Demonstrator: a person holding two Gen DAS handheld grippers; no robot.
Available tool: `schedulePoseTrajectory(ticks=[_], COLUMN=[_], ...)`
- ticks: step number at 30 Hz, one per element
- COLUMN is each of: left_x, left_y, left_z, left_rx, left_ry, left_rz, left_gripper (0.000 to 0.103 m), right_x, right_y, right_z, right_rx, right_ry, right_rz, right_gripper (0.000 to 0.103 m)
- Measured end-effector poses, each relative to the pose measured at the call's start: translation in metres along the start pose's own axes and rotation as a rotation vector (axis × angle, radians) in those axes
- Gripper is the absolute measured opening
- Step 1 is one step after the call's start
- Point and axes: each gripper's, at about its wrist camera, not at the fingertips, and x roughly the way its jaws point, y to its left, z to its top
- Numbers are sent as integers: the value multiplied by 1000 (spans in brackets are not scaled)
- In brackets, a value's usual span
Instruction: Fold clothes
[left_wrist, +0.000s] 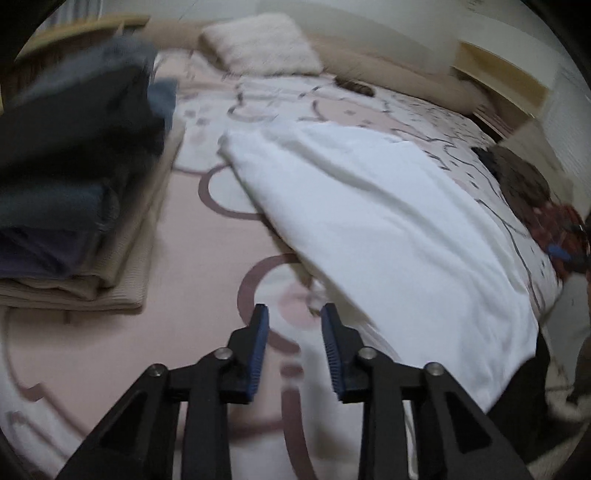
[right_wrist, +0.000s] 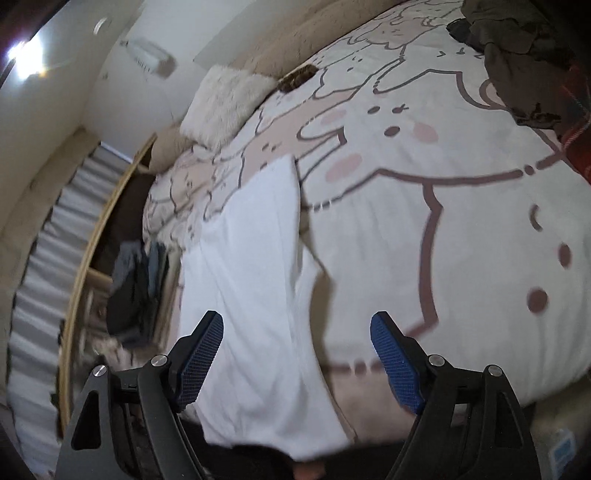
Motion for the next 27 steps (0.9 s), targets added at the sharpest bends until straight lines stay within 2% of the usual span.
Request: schedulePoseTrajectory(ticks=[3,8,10,11,12,14,18,21,25,27], left_x=[23,35,36,36,35,27,-3,-16,-13,-9], left_y=[2,-12,-13,-13,-12,-9,17,31,35,34], left_z=[8,12,12,11,11,10,0,-14,-22,-22], left_rx=[-29,-51,-61,-66,-69,-75,-150,-184,-204,-206], left_ry=[24,19,16,12,11,-9,-63,-59,-46,-43], left_rz=[-61,-158,-177,-180,-172,-111,-12,50,84,97], left_gripper=[26,26,23,13,11,10,10,10,11,10], right_x=[16,41,47,50,52,55,61,63,72,81], right_y=[2,5,6,7,6,6,7,-1,-17,-27], right_z=[8,14,14,13,12,11,9,8,6,5], right_rx=[6,15,10,8,4,-4,-63,-55,32,92], right_ry=[3,26,40,45,49,56,51,45,55,71], right_rz=[0,2,2,1,-4,-15,-70,-60,-2,18], right_gripper=[82,82,82,82,82,82,82,82,56,50])
